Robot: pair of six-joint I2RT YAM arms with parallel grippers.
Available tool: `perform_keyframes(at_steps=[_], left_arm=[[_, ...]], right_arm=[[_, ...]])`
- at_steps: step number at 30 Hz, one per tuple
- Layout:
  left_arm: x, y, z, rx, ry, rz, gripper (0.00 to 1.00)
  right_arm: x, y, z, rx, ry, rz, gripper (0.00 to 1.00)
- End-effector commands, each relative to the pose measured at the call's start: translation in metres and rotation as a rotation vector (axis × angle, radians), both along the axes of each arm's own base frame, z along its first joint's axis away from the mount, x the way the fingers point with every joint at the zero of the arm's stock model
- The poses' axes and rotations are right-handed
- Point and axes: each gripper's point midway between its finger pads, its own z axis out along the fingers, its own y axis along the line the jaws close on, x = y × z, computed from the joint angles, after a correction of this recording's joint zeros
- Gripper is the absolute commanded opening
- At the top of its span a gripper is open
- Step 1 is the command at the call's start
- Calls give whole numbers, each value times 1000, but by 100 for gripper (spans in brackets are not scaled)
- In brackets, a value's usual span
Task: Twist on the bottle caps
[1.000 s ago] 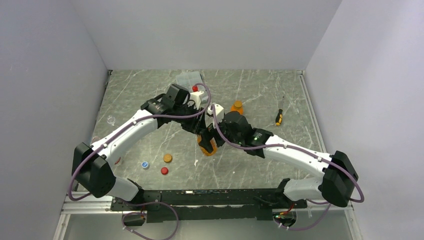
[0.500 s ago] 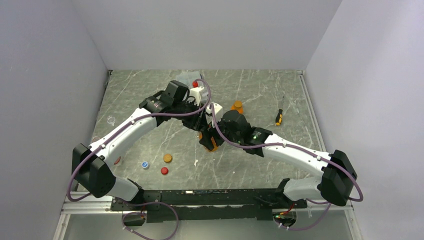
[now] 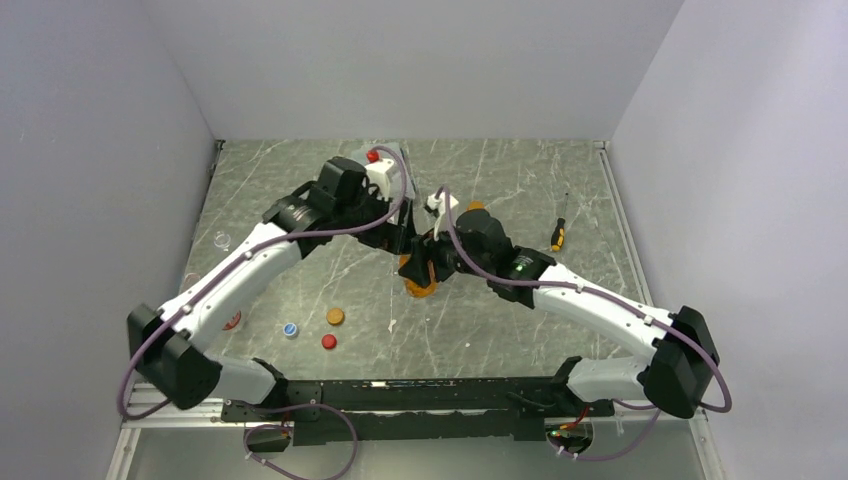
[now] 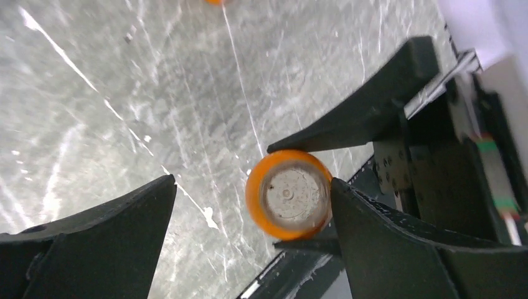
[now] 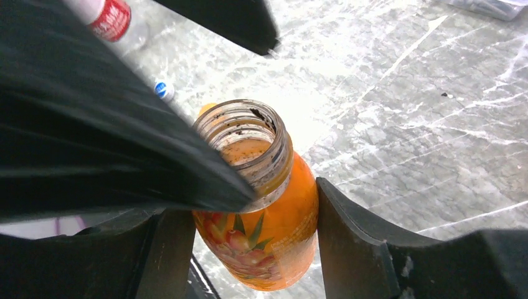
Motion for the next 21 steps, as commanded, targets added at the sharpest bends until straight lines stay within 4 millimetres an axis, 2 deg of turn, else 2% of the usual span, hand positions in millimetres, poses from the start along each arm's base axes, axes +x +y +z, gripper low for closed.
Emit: perform_keyframes(at_steps=[1, 5, 7, 11, 15, 21], left_arm=[[19, 28, 83, -116, -295, 208, 98], [13, 45, 113, -234, -439, 281, 99], [6, 44, 121, -265, -490, 243, 99], [-7, 36, 117, -279, -524, 137, 100], [-11, 32, 111, -292, -541, 94, 99], [-16, 26, 111, -315, -577, 44, 99]], right_arm=[[18, -5, 60, 211, 37, -104, 33], [33, -16, 77, 292, 99, -178, 33], [38, -17, 87, 309, 98, -205, 33], [48, -17, 108, 367, 111, -266, 33], [54, -12, 130, 455, 130, -300, 33], [62, -10, 147, 519, 130, -361, 32]])
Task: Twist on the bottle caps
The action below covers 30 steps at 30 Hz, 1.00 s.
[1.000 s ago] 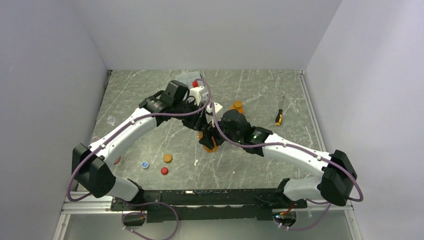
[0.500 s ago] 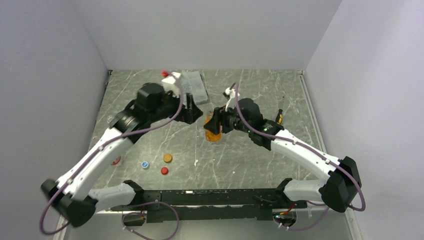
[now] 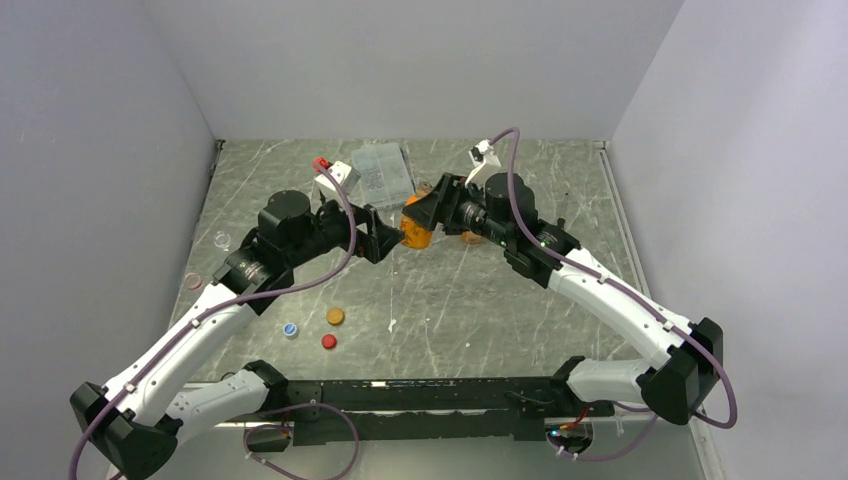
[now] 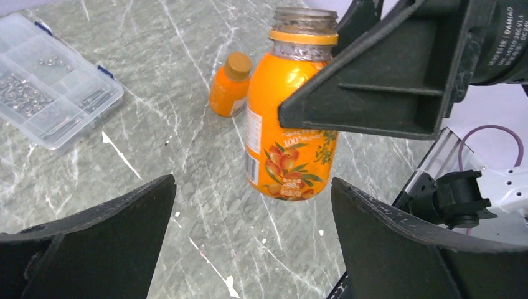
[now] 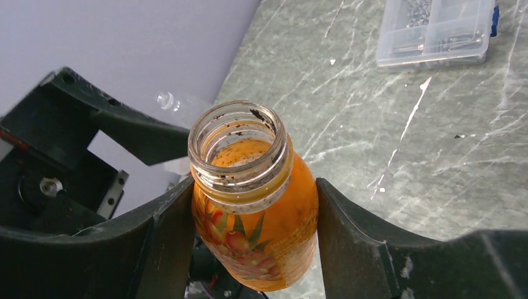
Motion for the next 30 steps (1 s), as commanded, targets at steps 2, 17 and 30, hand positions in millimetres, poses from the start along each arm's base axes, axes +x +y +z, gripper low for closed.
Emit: perform_keyframes(at_steps=[2, 17, 30], left_arm=[[-8, -14, 34, -64, -135, -100, 99], [12, -25, 23, -53, -133, -79, 92], [12, -33, 17, -83, -139, -101, 66]], right_arm=[[12, 7, 48, 126, -52, -68, 32], [-1, 32, 59, 205, -52, -41, 31], [-7, 36, 55, 212, -47, -27, 30]])
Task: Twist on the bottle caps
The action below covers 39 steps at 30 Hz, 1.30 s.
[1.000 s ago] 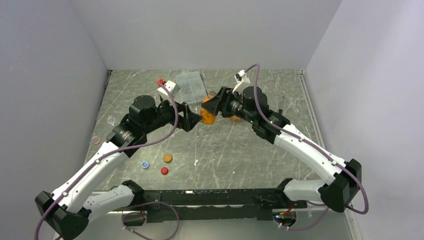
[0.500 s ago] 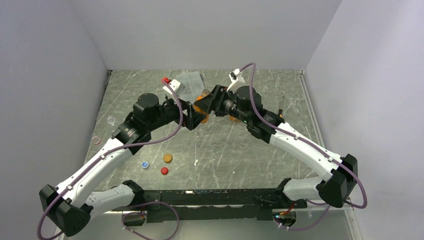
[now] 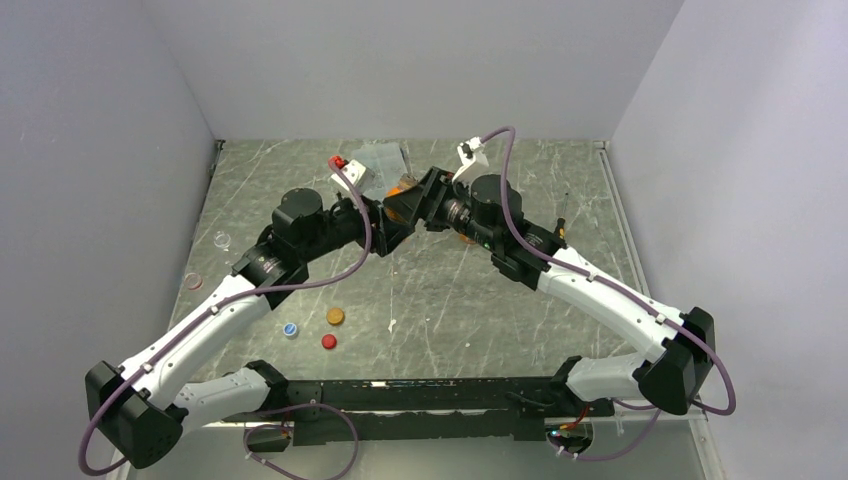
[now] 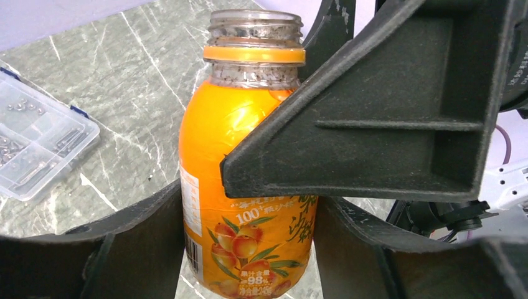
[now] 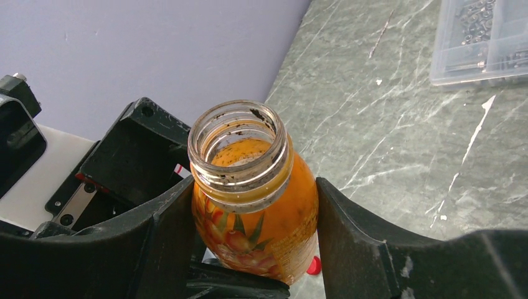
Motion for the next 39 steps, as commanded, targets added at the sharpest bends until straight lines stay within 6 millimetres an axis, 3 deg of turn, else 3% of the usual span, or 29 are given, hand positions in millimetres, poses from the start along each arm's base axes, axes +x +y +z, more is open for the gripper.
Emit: perform_keyframes(at_steps=[1, 4, 7, 9, 16, 21, 25, 30, 39], left_arm=[[3, -3, 14, -44, -53, -1, 64], [4, 1, 14, -34, -55, 23, 57], [4, 9, 10, -3, -68, 48, 58], [5, 16, 8, 24, -74, 77, 58], [16, 45, 8, 89, -66, 140, 52], [22, 72, 30, 96, -110, 176, 49], [16, 79, 51, 115, -168, 172, 48], [9, 89, 79, 94, -203, 214, 47], [-4, 112, 117, 58, -276, 311, 47]], right_arm=[[1, -1, 20, 58, -50, -23, 32], [4, -7, 19, 18, -57, -45, 54], [4, -19, 18, -41, -65, -76, 87], [4, -31, 19, -72, -74, -109, 98], [-5, -78, 11, -144, -103, -186, 100], [-13, -88, -33, -275, -90, -157, 100], [-20, -66, -77, -390, -73, -73, 98], [-35, -12, -138, -554, -80, 62, 92], [-63, 84, -210, -699, -81, 239, 84]])
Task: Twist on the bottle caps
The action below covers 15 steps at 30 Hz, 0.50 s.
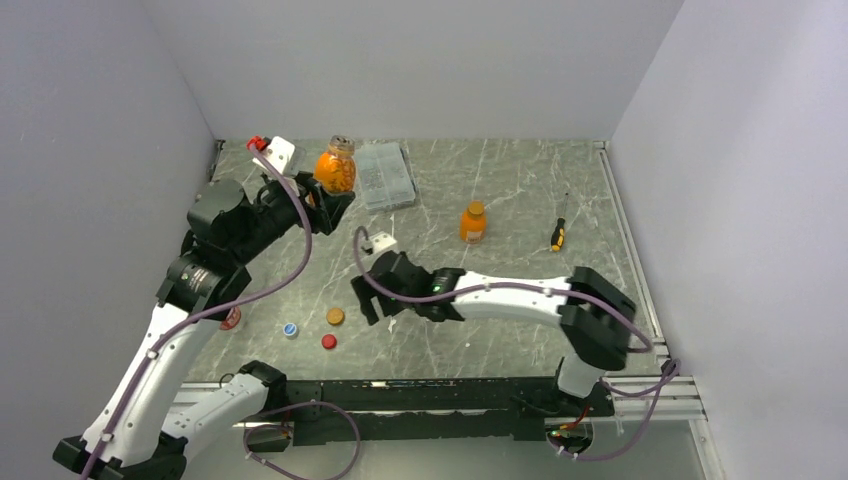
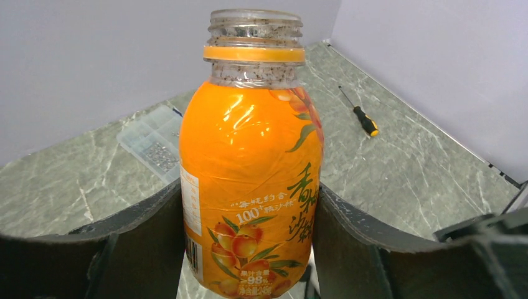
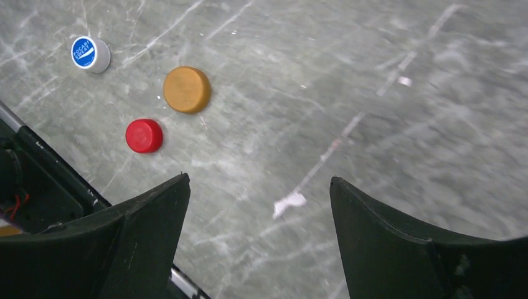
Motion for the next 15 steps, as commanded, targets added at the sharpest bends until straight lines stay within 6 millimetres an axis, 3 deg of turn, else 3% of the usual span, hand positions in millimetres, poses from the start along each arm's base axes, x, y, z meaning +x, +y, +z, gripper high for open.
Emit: perform_keyframes(at_steps=[1, 9, 15], left_arm=[[-8, 15, 37, -13, -90, 52, 48], [-16, 21, 50, -13, -109, 62, 48], [-16, 22, 51, -4, -114, 66, 48]], right_arm=[[8, 51, 14, 60, -85, 38, 84], [1, 104, -23, -28, -69, 121, 76], [1, 116, -45, -122, -83, 141, 72]])
